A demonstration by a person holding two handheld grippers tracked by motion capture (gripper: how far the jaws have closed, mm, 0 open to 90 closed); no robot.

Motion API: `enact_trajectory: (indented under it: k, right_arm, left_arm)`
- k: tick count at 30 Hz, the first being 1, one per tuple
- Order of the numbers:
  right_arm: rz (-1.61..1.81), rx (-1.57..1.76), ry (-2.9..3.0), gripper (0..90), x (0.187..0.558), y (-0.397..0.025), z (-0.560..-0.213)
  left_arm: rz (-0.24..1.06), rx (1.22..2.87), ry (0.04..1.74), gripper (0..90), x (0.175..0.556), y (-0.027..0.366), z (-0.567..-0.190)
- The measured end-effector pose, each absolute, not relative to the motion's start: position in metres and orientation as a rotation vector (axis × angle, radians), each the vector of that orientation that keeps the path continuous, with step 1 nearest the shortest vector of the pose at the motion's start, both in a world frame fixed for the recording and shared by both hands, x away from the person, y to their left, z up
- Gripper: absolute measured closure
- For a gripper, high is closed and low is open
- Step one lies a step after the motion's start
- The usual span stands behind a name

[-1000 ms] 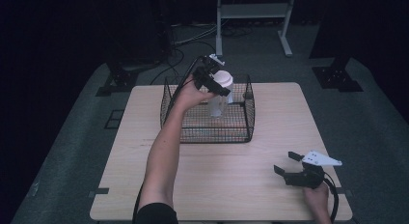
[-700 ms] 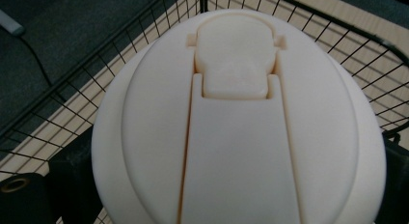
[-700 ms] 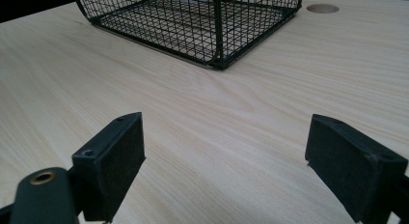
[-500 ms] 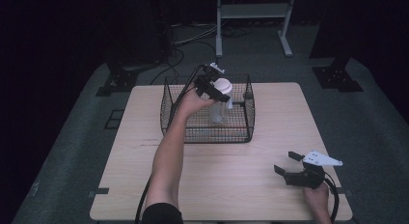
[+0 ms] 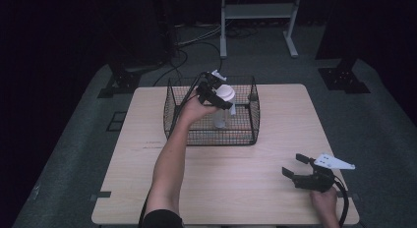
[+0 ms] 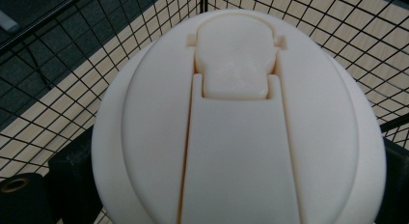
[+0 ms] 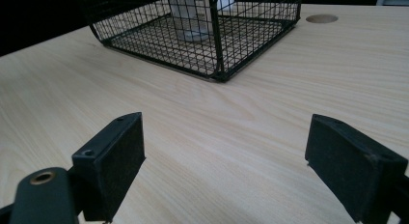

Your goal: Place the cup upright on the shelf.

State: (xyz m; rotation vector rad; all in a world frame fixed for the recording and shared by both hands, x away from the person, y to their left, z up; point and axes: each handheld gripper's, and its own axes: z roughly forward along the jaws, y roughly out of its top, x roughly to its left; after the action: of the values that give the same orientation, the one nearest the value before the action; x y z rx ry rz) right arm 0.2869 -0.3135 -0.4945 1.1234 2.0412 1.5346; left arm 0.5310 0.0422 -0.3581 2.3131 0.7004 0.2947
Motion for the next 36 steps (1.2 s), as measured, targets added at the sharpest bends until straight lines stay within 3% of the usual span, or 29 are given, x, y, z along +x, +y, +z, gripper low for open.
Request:
enact_trajectory:
  k: [36]
  right_arm:
    - [1.465,1.12,2.072,12.8,0.2882,-0.3066,-0.4951]
  left_arm:
    - [0.335,2.293,0.659,1.5,0.5199,0.0474,-0.3567]
